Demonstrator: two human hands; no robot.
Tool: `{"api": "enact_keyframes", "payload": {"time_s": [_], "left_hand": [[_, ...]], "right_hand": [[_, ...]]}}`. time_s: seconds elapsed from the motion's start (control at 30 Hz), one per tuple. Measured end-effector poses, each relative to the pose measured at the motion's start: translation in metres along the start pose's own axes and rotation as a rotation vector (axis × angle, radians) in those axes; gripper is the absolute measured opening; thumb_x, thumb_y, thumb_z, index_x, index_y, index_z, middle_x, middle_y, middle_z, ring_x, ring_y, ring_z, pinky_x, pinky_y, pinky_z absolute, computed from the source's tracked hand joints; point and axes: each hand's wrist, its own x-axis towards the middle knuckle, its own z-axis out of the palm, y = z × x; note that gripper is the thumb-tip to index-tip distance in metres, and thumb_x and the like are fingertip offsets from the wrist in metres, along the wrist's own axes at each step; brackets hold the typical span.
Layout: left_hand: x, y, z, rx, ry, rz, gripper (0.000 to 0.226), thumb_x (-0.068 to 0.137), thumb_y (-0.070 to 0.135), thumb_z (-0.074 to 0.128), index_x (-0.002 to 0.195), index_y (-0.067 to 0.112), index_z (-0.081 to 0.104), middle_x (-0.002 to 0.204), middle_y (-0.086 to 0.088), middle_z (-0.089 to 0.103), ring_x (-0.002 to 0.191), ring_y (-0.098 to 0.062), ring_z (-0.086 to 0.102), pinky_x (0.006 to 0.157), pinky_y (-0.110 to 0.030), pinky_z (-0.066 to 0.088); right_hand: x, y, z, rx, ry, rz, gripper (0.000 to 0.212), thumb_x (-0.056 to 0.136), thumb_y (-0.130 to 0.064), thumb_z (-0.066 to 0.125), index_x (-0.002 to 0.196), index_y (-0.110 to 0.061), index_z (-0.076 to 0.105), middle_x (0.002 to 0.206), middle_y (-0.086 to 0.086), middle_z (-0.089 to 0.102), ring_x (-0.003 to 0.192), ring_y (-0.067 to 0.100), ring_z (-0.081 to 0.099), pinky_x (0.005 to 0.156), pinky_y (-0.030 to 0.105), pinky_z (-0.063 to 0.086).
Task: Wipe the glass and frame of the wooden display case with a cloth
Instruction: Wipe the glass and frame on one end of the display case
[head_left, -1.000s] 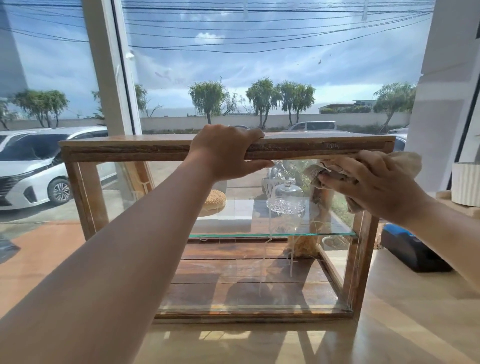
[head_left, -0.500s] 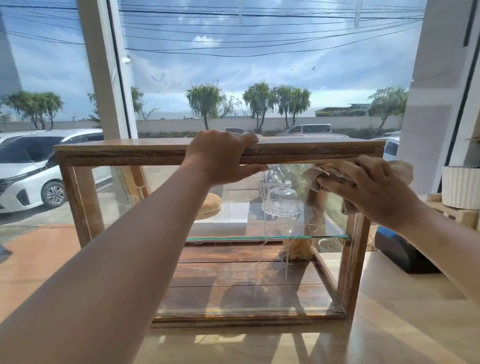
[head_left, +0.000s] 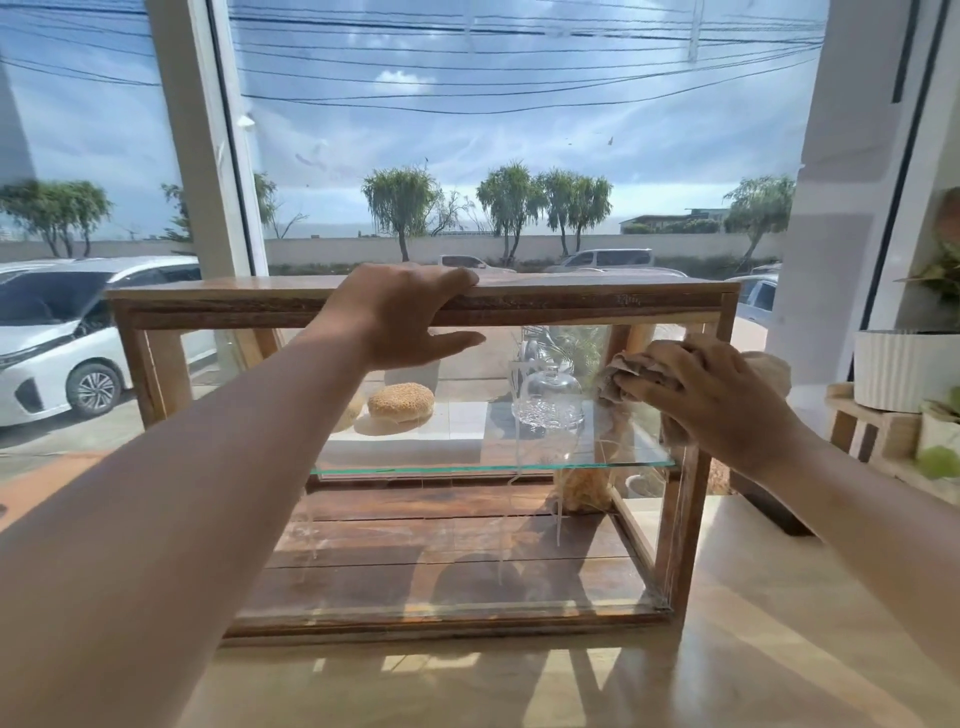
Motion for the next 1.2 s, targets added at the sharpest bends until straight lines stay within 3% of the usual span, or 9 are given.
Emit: {"api": "enact_keyframes", "payload": {"time_s": [0.13, 0.27, 0.4, 0.5, 0.7, 0.9, 1.0, 1.2], "left_hand": [[-0.006, -0.008, 0.000, 0.000, 0.014, -0.016, 0.052, 0.086, 0.067, 0.039, 0.118, 0.029, 0.050, 0.098, 0.007, 0.068, 0.082, -0.023, 0.066, 0.061, -0.029, 0.043], [-0.008, -0.008, 0.003, 0.014, 0.036, -0.019, 0.056, 0.085, 0.070, 0.036, 0.120, 0.028, 0.051, 0.098, 0.004, 0.070, 0.079, -0.024, 0.067, 0.061, -0.032, 0.046], [-0.007, -0.006, 0.002, 0.026, 0.005, -0.040, 0.056, 0.086, 0.070, 0.036, 0.121, 0.029, 0.049, 0.095, 0.005, 0.069, 0.076, -0.025, 0.065, 0.059, -0.031, 0.047], [-0.007, -0.005, 0.000, 0.022, -0.009, -0.060, 0.057, 0.085, 0.072, 0.033, 0.120, 0.030, 0.048, 0.097, 0.006, 0.068, 0.076, -0.025, 0.065, 0.060, -0.031, 0.048], [-0.008, -0.004, 0.001, 0.047, -0.008, -0.059, 0.056, 0.086, 0.072, 0.034, 0.119, 0.030, 0.049, 0.099, 0.007, 0.069, 0.077, -0.024, 0.065, 0.058, -0.028, 0.042], [-0.008, -0.006, 0.006, 0.054, 0.023, -0.059, 0.057, 0.086, 0.074, 0.033, 0.120, 0.031, 0.050, 0.096, 0.008, 0.069, 0.075, -0.024, 0.066, 0.057, -0.028, 0.042], [-0.009, -0.006, 0.006, 0.065, 0.036, -0.074, 0.058, 0.085, 0.075, 0.033, 0.119, 0.031, 0.050, 0.096, 0.008, 0.069, 0.076, -0.024, 0.066, 0.056, -0.027, 0.036], [-0.008, -0.006, 0.006, 0.059, 0.011, -0.073, 0.061, 0.085, 0.076, 0.030, 0.121, 0.030, 0.048, 0.096, 0.006, 0.069, 0.074, -0.025, 0.066, 0.058, -0.029, 0.041]], "right_hand": [[0.048, -0.024, 0.000, -0.005, 0.112, 0.030, 0.062, 0.069, -0.007, 0.080, 0.126, -0.021, 0.060, 0.123, 0.012, 0.043, 0.099, 0.034, 0.041, 0.075, 0.044, 0.053], [0.059, -0.071, 0.015, 0.060, 0.110, -0.020, 0.062, 0.075, -0.008, 0.064, 0.132, -0.021, 0.046, 0.124, 0.010, 0.042, 0.100, 0.032, 0.042, 0.075, 0.042, 0.054], [0.024, -0.062, 0.019, 0.024, 0.038, -0.136, 0.064, 0.075, -0.011, 0.071, 0.133, -0.022, 0.045, 0.123, 0.008, 0.043, 0.103, 0.030, 0.043, 0.078, 0.040, 0.053], [0.027, -0.039, 0.017, -0.012, 0.072, -0.075, 0.063, 0.076, -0.009, 0.073, 0.132, -0.024, 0.046, 0.122, 0.009, 0.044, 0.100, 0.032, 0.043, 0.080, 0.040, 0.045], [0.079, -0.069, 0.016, 0.024, 0.181, -0.015, 0.042, 0.093, -0.009, 0.045, 0.133, -0.022, 0.049, 0.124, 0.008, 0.043, 0.097, 0.032, 0.042, 0.080, 0.041, 0.045], [0.040, -0.062, 0.022, 0.047, 0.030, -0.266, 0.057, 0.080, -0.011, 0.064, 0.132, -0.020, 0.047, 0.122, 0.008, 0.045, 0.101, 0.029, 0.044, 0.078, 0.040, 0.055], [0.040, -0.044, 0.021, 0.006, 0.074, -0.190, 0.054, 0.082, -0.013, 0.066, 0.132, -0.022, 0.049, 0.123, 0.008, 0.045, 0.101, 0.030, 0.043, 0.079, 0.040, 0.049], [0.078, -0.076, 0.023, 0.029, 0.200, 0.001, 0.041, 0.094, -0.011, 0.050, 0.134, -0.021, 0.047, 0.122, 0.009, 0.045, 0.096, 0.031, 0.043, 0.079, 0.041, 0.046]]}}
